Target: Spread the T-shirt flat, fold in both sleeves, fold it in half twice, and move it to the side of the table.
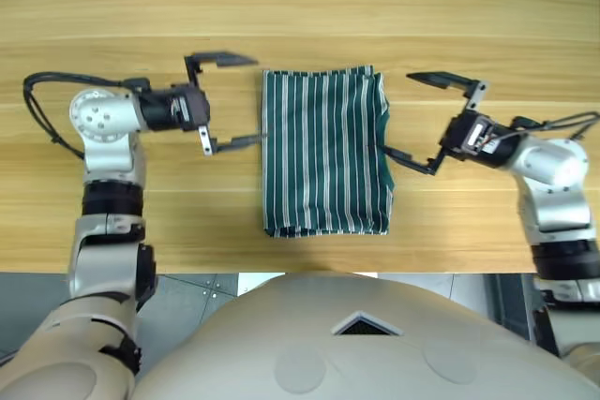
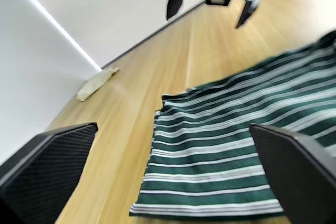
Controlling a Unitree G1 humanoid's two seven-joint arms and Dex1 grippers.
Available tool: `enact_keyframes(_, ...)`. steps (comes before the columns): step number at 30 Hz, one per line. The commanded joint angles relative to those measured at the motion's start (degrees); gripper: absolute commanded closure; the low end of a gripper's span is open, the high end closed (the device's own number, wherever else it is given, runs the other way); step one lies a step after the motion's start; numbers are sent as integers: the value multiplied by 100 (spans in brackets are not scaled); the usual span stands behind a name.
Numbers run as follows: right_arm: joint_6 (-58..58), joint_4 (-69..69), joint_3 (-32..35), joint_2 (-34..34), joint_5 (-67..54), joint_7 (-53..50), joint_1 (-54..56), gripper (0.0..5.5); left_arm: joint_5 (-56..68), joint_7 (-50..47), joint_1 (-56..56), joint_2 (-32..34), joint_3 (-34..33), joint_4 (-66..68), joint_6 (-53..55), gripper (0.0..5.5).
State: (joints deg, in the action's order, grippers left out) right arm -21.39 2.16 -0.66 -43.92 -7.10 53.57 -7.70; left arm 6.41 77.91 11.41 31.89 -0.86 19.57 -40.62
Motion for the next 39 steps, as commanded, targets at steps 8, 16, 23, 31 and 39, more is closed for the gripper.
enact_keyframes(8,84,941,-202,-954,918,419,-1692,10,-1180,-754,-1995,1787,206,-1496,-1136,12)
enact_keyframes(16,130,881,-960,-753,1049,488,-1379,10,-2593,-2021,-1961,1394,940,-1333,-1947,12)
enact_keyframes(23,181,764,-1248,-607,1134,406,-1102,10,-2515,-2352,-1878,1573,1656,-1369,-1875,12)
enact_keyframes(31,182,760,-1470,-553,1162,347,-979,43,-2153,-2339,-1633,1787,2350,-1133,-1846,10)
enact_keyframes(39,218,831,-1558,-582,1118,344,-948,180,-2092,-2330,-1318,1764,2821,-771,-1748,10)
